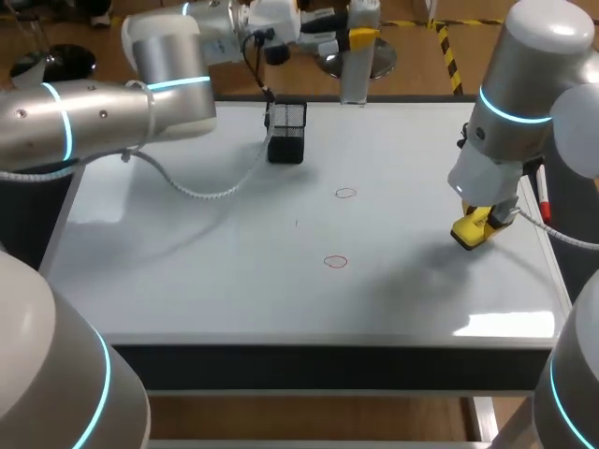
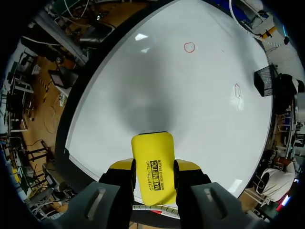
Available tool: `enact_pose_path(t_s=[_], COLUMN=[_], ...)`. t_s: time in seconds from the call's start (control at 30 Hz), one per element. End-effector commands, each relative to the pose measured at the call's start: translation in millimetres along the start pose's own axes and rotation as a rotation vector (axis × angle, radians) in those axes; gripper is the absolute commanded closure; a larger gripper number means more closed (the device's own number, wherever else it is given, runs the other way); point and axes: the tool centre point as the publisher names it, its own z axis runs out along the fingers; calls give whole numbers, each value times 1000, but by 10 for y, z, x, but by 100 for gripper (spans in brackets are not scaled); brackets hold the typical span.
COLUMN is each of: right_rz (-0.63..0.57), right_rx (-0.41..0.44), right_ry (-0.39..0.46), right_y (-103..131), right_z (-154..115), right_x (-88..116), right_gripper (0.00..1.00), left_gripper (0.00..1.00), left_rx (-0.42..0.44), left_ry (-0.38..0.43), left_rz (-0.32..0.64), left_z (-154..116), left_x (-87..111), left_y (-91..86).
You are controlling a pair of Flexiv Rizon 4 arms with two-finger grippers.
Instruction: Pick up the inspection probe, press it on each red-marked spot on the whiteboard one by one, put down the probe, pick up the eraser, and wipe off all the red marks.
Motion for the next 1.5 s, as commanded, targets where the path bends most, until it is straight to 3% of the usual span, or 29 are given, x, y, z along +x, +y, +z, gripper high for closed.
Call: enact_pose_path(t_s=[0.03, 0.5, 1.27, 1.5], right_rz=[-1, -1, -1, -157], right_rx=[2, 2, 2, 31], right_ry=[2, 2, 2, 51], right_y=[-6, -6, -6, 268], right_z=[-7, -7, -7, -71], right_x=[-1, -1, -1, -528], right_gripper=[100, 100, 100, 100], left_gripper=[100, 100, 100, 100], left_rx=[5, 15, 14, 14], left_ry=[46, 29, 38, 38], left_rz=[-5, -2, -3, -3], left_z=[70, -101, -134, -134], left_x=[-184, -350, -353, -353], left_y=[9, 151, 168, 168])
